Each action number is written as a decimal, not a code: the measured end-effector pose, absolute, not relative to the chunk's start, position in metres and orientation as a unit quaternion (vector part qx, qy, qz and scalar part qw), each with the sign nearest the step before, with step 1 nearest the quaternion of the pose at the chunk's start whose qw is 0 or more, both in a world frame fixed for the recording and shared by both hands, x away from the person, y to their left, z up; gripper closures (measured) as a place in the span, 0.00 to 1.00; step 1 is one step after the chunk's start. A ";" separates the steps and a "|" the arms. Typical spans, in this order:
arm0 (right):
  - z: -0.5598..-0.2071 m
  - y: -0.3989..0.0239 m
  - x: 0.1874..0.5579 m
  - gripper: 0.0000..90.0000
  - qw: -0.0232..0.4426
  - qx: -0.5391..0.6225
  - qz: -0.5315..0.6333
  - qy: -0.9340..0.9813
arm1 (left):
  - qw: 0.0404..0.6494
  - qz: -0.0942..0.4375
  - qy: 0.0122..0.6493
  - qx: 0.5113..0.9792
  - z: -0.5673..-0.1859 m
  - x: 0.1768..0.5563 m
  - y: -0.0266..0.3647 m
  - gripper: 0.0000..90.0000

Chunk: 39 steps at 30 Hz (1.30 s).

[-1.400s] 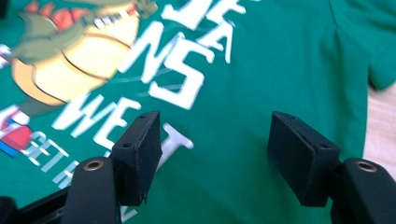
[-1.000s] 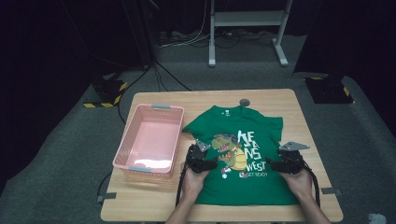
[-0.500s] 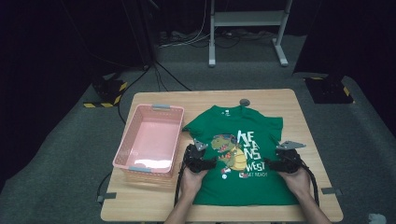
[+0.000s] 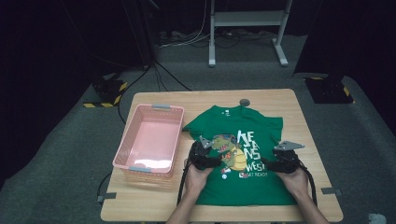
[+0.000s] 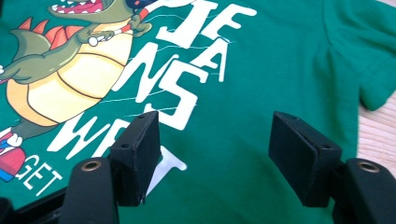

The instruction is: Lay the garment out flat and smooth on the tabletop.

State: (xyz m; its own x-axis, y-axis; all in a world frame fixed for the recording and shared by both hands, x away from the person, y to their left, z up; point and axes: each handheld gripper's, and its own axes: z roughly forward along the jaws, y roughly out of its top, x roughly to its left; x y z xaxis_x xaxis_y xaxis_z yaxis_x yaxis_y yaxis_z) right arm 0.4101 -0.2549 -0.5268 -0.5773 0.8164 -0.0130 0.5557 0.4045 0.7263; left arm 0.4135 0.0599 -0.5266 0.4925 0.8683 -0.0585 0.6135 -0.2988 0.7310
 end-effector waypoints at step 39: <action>-0.540 -0.273 0.365 0.37 0.196 0.427 0.358 0.807 | 0.354 0.168 0.449 0.803 -0.527 0.386 0.057 0.22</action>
State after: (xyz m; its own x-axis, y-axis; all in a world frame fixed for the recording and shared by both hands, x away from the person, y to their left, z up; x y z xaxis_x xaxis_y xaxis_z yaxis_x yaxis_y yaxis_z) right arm 0.3652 -0.2730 -0.5401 -0.5588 0.8292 -0.0097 0.5487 0.3786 0.7454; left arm 0.3857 0.0565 -0.5266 0.5400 0.8403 -0.0480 0.6015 -0.3454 0.7203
